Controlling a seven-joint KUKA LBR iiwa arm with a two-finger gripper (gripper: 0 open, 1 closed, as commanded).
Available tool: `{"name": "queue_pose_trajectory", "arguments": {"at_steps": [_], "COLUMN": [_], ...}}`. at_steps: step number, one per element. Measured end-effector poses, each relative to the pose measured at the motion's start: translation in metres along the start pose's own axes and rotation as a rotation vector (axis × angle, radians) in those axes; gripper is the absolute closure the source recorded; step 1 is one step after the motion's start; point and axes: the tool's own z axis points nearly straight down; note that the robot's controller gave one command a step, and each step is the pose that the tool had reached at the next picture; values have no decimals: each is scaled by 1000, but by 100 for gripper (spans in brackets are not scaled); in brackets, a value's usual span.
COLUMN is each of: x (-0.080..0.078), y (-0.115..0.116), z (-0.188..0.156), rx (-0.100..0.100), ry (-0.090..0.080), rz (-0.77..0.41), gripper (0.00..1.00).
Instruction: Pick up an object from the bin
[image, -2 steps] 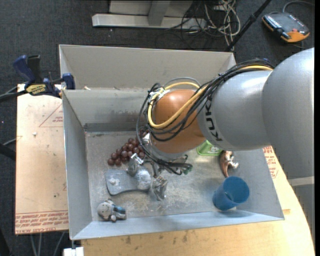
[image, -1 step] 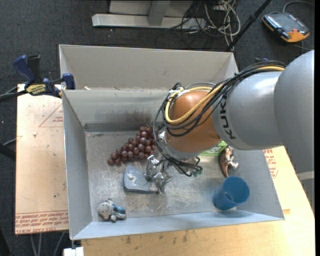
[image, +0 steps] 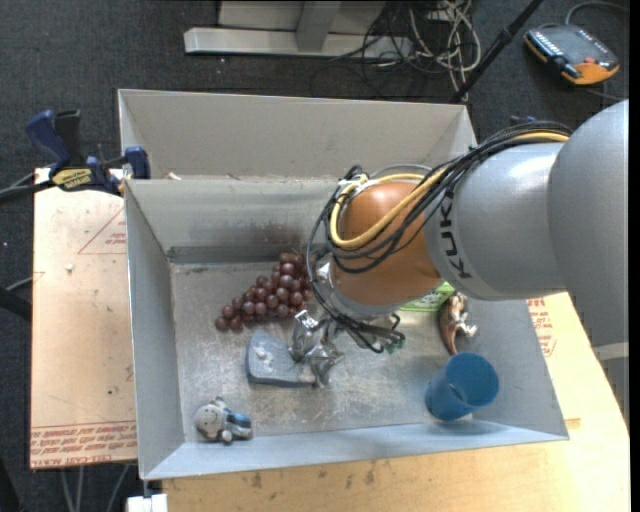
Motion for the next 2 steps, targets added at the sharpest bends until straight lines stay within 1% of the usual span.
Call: {"name": "queue_pose_trajectory", "arguments": {"at_steps": [1,2], "x": [1,3], "y": [0,1], "z": [-3,-21], "rx": [-1,-2], "ry": [3,21], "rz": [0,-1], "gripper": [100,100]}}
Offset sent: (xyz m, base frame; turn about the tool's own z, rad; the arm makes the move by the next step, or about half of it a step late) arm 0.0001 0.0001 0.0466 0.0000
